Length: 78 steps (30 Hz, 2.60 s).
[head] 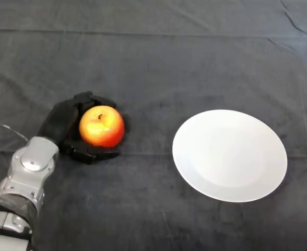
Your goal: Move the apple to the plate
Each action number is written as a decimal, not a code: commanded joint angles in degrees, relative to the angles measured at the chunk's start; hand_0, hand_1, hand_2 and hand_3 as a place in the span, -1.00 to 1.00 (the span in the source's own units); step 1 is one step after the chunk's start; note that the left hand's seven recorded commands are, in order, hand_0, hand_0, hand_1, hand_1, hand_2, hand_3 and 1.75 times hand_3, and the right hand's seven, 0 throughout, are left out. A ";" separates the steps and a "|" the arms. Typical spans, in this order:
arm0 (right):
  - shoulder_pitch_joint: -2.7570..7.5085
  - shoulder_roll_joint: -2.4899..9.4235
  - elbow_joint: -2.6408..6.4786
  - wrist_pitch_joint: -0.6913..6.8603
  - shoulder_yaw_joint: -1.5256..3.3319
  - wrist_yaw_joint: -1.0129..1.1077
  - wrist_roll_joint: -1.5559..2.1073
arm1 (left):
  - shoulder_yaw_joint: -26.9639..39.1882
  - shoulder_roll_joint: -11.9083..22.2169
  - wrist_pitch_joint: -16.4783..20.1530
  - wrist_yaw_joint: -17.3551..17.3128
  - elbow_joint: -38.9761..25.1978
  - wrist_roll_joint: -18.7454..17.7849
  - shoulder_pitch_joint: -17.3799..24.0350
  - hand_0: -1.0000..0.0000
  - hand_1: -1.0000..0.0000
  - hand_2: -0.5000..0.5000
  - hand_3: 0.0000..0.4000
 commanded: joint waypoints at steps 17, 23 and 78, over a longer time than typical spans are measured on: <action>0.24 -0.50 -0.45 -0.21 -0.65 -0.36 -0.03 | -1.50 -1.11 0.86 -0.96 -4.70 1.11 -13.43 -1.00 -0.36 -0.32 1.00; 0.23 -0.51 -0.42 -0.21 -0.65 -0.35 -0.02 | -4.07 -4.45 -1.73 -0.43 -5.44 2.82 -14.16 -1.00 -0.36 -0.32 1.00; 0.07 -0.71 0.07 -0.24 -0.73 -0.11 -0.02 | -32.64 -10.69 -6.64 -11.30 -3.32 5.98 -16.19 1.00 1.00 0.00 -1.00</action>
